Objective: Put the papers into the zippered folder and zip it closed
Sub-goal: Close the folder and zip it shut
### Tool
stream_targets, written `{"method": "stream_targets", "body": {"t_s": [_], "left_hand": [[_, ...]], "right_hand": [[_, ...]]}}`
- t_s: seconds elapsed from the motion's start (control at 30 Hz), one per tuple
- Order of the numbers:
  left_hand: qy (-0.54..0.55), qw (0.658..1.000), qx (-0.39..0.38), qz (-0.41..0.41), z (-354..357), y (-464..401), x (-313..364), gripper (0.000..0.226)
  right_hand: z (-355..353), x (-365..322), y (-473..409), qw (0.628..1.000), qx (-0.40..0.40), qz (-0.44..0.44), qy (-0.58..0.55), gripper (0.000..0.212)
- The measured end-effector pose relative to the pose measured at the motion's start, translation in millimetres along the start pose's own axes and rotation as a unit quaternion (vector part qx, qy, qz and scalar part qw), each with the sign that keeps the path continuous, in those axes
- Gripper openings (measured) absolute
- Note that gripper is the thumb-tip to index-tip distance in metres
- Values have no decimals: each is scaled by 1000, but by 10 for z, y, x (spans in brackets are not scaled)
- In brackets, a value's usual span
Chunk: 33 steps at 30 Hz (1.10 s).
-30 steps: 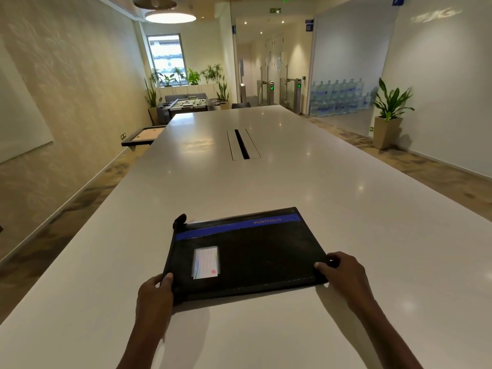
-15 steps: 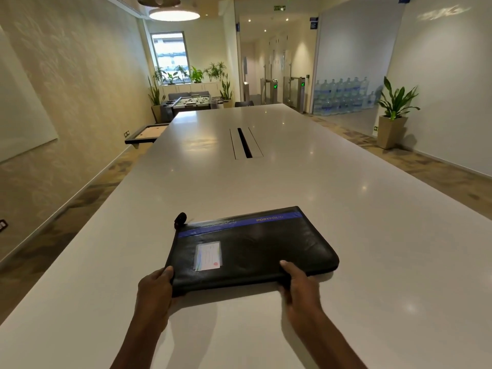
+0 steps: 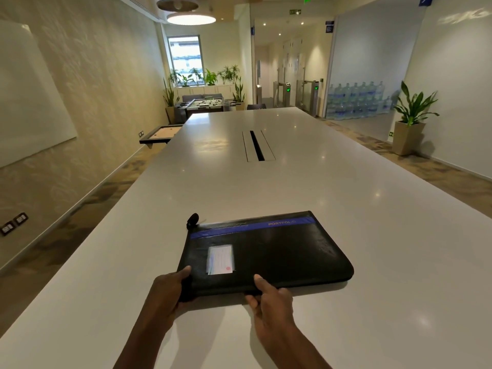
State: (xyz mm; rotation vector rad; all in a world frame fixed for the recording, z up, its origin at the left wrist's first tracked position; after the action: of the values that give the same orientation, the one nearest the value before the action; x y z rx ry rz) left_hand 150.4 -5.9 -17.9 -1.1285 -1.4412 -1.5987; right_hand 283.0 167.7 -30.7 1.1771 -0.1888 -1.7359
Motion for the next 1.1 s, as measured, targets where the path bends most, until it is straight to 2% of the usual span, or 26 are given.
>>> {"method": "stream_targets", "body": {"t_s": [0.13, 0.2, 0.23, 0.33, 0.5, 0.63, 0.7, 0.8, 0.9, 1.1], "left_hand": [[-84, 992, 38, 81, -39, -50, 254, 30], [-122, 983, 65, 124, -31, -43, 426, 48], [-138, 976, 80, 152, -13, -19, 525, 47], [-168, 952, 97, 236, 128, 51, 845, 25], [-270, 905, 31, 328, 573, -26, 1276, 19], [-364, 869, -3, 334, 878, -257, 1537, 29], [-389, 865, -11, 317, 958, -381, 1631, 37], [-420, 866, -11, 273, 994, -571, 1686, 43], [-417, 879, -26, 230, 978, -693, 1645, 37], [-413, 884, -12, 218, 951, -737, 1441, 33]], "right_hand": [[-12, -165, -15, 1000, -18, -19, 14, 42], [-13, -278, -3, 999, -31, -32, 13, 37], [-12, -332, 6, 999, -38, -38, 12, 36], [-16, -474, 40, 997, -60, -53, 15, 28], [-5, -728, 45, 987, -115, -101, 57, 24], [1, -985, -16, 975, -145, -133, 104, 20], [18, -1135, -71, 968, -170, -145, 117, 21], [41, -1374, -176, 956, -188, -164, 155, 22], [63, -1589, -315, 949, -181, -182, 181, 18], [62, -1862, -723, 937, -146, -202, 244, 11]]}}
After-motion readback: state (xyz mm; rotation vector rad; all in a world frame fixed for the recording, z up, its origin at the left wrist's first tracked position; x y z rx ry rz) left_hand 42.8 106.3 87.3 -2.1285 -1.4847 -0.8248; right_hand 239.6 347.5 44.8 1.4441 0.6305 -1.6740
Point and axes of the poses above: each hand's wrist, its own y-axis away from the middle knuckle, its own z-axis out of the palm, x = y × z, the point moved 4 cm from there along -y, towards the middle knuckle, and after that the axes turned 2 degrees about -x, right-handed, at the moved point
